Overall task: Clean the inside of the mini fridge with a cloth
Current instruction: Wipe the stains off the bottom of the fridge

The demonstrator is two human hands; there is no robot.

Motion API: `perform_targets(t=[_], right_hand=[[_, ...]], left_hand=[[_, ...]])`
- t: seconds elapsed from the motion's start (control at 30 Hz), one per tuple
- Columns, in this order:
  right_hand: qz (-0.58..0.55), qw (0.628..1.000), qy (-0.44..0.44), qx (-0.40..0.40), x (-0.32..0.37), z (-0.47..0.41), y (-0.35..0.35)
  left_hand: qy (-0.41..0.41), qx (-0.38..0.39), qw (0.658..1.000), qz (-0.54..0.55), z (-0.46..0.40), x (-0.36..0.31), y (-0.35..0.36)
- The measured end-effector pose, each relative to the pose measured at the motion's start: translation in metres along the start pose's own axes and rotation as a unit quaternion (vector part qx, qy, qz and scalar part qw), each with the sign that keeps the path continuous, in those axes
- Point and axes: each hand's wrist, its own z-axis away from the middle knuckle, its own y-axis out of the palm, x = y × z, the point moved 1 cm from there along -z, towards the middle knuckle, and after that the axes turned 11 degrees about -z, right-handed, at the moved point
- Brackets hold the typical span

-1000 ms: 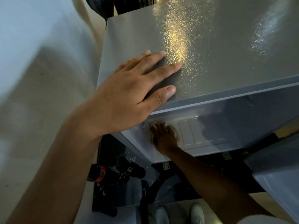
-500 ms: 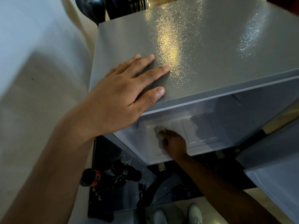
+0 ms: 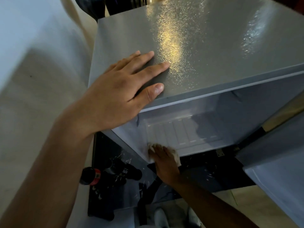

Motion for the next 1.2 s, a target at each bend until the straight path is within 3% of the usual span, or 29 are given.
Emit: perform_targets(t=[0.1,0.27,0.4,0.63,0.73,0.87,1.03,1.2], right_hand=[[-0.051,0.998,-0.017,-0.044,0.000,0.024,0.004],[-0.094,0.993,-0.062,-0.042,-0.013,0.046,0.000],[-0.102,0.990,-0.030,-0.088,-0.012,0.038,-0.015],[-0.048,0.998,-0.016,-0.032,0.009,0.030,-0.002],[-0.101,0.994,-0.040,0.005,0.002,0.041,-0.011],[-0.164,0.985,0.049,-0.022,0.009,0.041,-0.032],[-0.242,0.962,0.071,-0.103,0.023,0.032,-0.066],[-0.324,0.923,0.136,-0.158,0.031,0.025,-0.090]], left_hand=[[0.001,-0.005,1.000,0.000,0.000,0.001,0.000],[0.004,-0.011,1.000,0.003,0.000,0.001,0.001],[0.006,-0.016,1.000,0.004,0.000,0.002,0.002],[0.001,-0.015,1.000,0.007,0.000,0.001,0.001],[0.000,-0.020,1.000,0.012,0.000,0.001,0.002],[-0.014,-0.062,0.998,0.016,0.004,0.000,0.001],[-0.092,-0.138,0.986,-0.012,0.027,-0.008,0.004],[-0.103,-0.133,0.986,-0.016,0.034,-0.010,0.005]])
